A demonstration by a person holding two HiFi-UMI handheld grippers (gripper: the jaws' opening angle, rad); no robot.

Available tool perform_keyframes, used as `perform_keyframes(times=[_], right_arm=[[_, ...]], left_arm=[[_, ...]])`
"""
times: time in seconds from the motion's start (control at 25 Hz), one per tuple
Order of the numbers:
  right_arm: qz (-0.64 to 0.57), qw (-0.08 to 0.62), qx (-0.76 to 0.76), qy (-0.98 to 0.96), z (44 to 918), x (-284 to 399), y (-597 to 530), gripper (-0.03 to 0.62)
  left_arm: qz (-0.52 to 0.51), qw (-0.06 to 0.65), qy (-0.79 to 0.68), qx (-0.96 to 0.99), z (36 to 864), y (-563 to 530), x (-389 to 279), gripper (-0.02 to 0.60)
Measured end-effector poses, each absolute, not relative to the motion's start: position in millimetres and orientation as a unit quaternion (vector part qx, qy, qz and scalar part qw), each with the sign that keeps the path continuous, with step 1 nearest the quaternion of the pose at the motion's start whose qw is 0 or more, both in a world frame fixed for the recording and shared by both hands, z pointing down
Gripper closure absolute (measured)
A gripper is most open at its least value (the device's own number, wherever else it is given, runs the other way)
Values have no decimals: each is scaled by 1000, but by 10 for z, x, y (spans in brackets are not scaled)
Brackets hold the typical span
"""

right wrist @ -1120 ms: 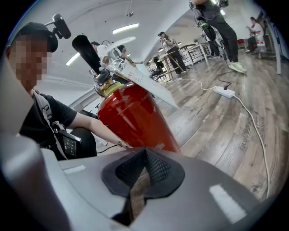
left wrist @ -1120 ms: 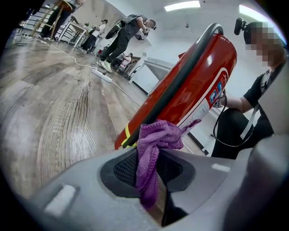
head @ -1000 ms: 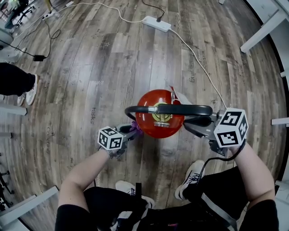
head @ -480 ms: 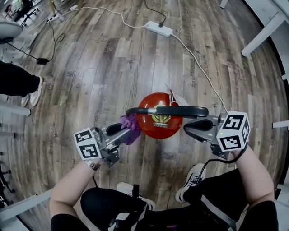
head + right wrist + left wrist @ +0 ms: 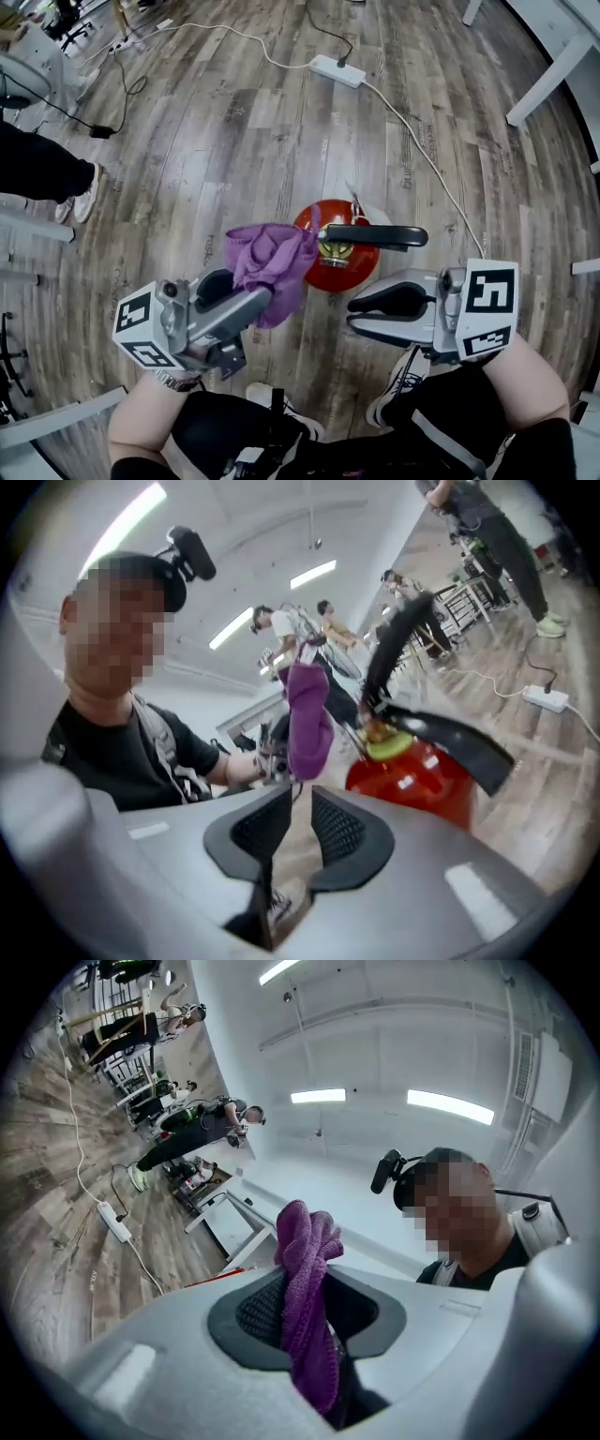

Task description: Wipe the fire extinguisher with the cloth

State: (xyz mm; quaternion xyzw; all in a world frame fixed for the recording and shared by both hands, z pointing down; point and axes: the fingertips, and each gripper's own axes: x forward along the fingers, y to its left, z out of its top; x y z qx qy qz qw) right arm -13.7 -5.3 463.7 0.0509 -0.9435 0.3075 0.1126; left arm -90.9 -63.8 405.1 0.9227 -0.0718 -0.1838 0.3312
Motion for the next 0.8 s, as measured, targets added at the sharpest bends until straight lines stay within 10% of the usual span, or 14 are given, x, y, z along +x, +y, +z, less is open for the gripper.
perform_keyframes(times=[0.32,0.8], right_arm=[[301,-1,98,-949,3887,-348,-208,419],[226,23,152,-962,3854,-342,-249,483]], left_arm=[[-186,366,-76,909,3807,-472,-559,488],[-187,330,-92,921,3733,-396,-416,479]])
